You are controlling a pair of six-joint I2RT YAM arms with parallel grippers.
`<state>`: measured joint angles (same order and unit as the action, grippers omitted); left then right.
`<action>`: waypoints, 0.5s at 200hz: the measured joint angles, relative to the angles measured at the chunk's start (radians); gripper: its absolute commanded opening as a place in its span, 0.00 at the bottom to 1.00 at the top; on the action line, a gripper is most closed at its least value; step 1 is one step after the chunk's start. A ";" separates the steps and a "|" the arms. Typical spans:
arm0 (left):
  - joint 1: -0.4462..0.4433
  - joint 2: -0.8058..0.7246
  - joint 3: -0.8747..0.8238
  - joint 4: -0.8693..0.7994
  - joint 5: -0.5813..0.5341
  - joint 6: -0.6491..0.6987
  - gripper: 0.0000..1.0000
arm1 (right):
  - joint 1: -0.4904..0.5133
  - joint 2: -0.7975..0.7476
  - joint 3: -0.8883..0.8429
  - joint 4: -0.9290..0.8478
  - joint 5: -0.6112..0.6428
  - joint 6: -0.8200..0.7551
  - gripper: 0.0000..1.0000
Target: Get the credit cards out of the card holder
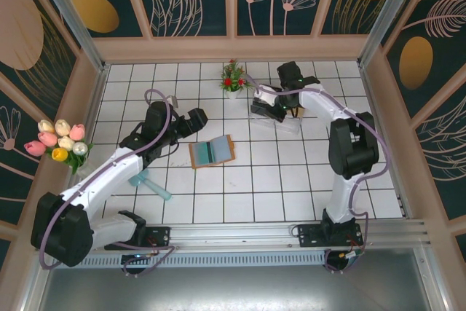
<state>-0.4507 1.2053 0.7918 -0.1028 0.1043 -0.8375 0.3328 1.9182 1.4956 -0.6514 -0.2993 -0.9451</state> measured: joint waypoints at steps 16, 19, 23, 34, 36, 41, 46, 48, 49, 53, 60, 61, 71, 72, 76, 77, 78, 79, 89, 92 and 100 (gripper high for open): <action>0.001 0.000 -0.001 0.000 0.003 0.000 0.98 | 0.000 0.014 0.000 0.007 0.016 -0.011 0.00; 0.001 0.000 -0.001 -0.001 0.003 0.000 0.99 | 0.000 0.014 0.000 0.009 0.019 -0.011 0.00; 0.001 0.000 -0.001 -0.002 0.003 0.000 0.99 | 0.000 0.014 0.000 0.013 0.020 -0.014 0.00; 0.001 0.000 -0.001 -0.003 0.003 0.000 0.99 | 0.000 0.014 0.002 0.024 0.024 -0.019 0.00; 0.001 0.000 -0.001 -0.004 0.003 0.000 0.99 | 0.000 0.014 0.002 0.027 0.025 -0.019 0.00; 0.001 0.002 -0.001 -0.004 0.004 0.000 0.98 | 0.000 0.014 0.002 0.034 0.030 -0.019 0.00; 0.001 0.002 -0.001 -0.005 0.005 0.000 0.99 | 0.000 0.014 0.002 0.038 0.035 -0.020 0.00; 0.001 0.003 -0.001 -0.006 0.006 0.000 0.99 | 0.000 0.014 0.002 0.040 0.037 -0.021 0.00; 0.001 0.003 -0.001 -0.006 0.006 0.000 0.99 | 0.000 0.014 0.002 0.041 0.038 -0.021 0.00; 0.001 0.004 -0.001 -0.006 0.008 0.000 0.99 | 0.000 0.014 0.002 0.044 0.042 -0.022 0.00; 0.001 0.007 -0.001 -0.006 0.011 0.000 0.98 | 0.000 0.014 0.002 0.050 0.047 -0.023 0.00; 0.001 0.008 -0.001 -0.006 0.011 0.000 0.98 | 0.000 0.014 0.002 0.051 0.047 -0.024 0.00; 0.001 0.013 -0.001 -0.007 0.015 0.000 0.99 | 0.000 0.014 0.002 0.056 0.054 -0.026 0.00; 0.001 0.014 -0.001 -0.007 0.015 0.000 0.98 | 0.000 0.014 0.002 0.057 0.055 -0.026 0.00; 0.001 0.016 -0.001 -0.007 0.017 0.000 0.99 | -0.002 0.014 0.002 0.060 0.059 -0.026 0.00; 0.001 0.016 -0.001 -0.007 0.017 0.000 0.99 | -0.002 0.014 0.002 0.061 0.060 -0.026 0.00; 0.001 0.017 -0.001 -0.007 0.018 0.000 0.99 | -0.002 0.014 0.002 0.061 0.060 -0.026 0.00; 0.001 0.018 -0.001 -0.007 0.018 0.000 0.98 | -0.002 0.014 0.002 0.062 0.061 -0.026 0.00; 0.001 0.022 -0.001 -0.007 0.018 0.000 0.98 | -0.003 0.014 0.002 0.070 0.068 -0.027 0.00; 0.002 0.023 -0.001 -0.007 0.018 0.000 0.98 | -0.004 0.014 0.002 0.072 0.068 -0.027 0.00; 0.003 0.025 -0.001 -0.007 0.019 0.000 0.98 | -0.006 0.014 0.002 0.077 0.070 -0.027 0.00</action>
<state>-0.4477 1.2304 0.7910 -0.1097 0.1230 -0.8375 0.3271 1.9324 1.4975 -0.5747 -0.2291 -0.9722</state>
